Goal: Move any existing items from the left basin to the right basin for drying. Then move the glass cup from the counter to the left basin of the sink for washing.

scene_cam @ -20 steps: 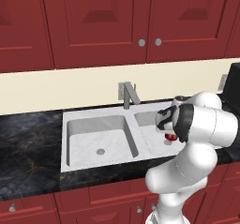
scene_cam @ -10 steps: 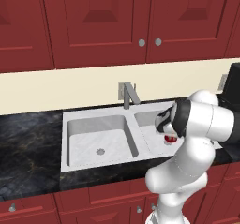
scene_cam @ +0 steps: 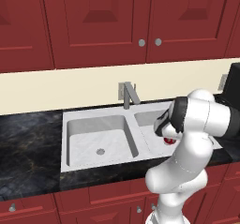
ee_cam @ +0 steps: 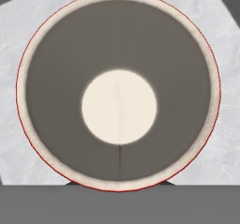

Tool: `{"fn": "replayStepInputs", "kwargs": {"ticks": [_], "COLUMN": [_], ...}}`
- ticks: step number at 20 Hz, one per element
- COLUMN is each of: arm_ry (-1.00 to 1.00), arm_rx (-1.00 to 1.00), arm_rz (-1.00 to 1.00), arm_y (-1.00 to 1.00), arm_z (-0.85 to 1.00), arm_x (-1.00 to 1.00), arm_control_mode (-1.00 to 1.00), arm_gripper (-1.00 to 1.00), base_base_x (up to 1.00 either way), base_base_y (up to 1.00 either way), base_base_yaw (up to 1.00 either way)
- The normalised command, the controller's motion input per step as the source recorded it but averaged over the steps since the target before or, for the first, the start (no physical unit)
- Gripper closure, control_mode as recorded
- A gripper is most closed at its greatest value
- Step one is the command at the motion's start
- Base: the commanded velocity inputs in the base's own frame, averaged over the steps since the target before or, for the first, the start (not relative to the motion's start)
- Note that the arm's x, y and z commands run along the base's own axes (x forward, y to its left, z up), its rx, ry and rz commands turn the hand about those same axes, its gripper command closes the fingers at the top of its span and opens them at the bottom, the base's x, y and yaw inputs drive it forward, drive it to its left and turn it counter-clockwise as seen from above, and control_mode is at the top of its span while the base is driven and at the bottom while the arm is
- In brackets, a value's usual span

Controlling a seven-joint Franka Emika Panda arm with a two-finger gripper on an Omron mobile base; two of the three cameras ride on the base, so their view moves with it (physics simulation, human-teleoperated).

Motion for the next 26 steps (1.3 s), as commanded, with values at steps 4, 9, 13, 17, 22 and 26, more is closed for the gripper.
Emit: {"fn": "replayStepInputs", "kwargs": {"ticks": [4, 9, 13, 17, 22, 26], "arm_ry": [0.0, 0.0, 0.0, 0.0, 0.0, 0.0], "arm_rx": [0.0, 0.0, 0.0, 0.0, 0.0, 0.0], "arm_rz": [0.0, 0.0, 0.0, 0.0, 0.0, 0.0], "arm_y": [0.0, -0.01, -0.01, -0.05, -0.05, -0.05], "arm_z": [-0.12, -0.07, -0.12, -0.12, -0.12, -0.13], "arm_x": [0.13, 0.14, 0.14, 0.11, 0.08, 0.08], "arm_control_mode": [-1.0, -1.0, -1.0, -1.0, -1.0, -1.0], "arm_gripper": [1.0, 1.0, 1.0, 1.0, 1.0, 1.0], "base_base_x": [0.0, 0.0, 0.0, 0.0, 0.0, 0.0], "base_base_y": [0.0, 0.0, 0.0, 0.0, 0.0, 0.0], "base_base_yaw": [0.0, 0.0, 0.0, 0.0, 0.0, 0.0]}}
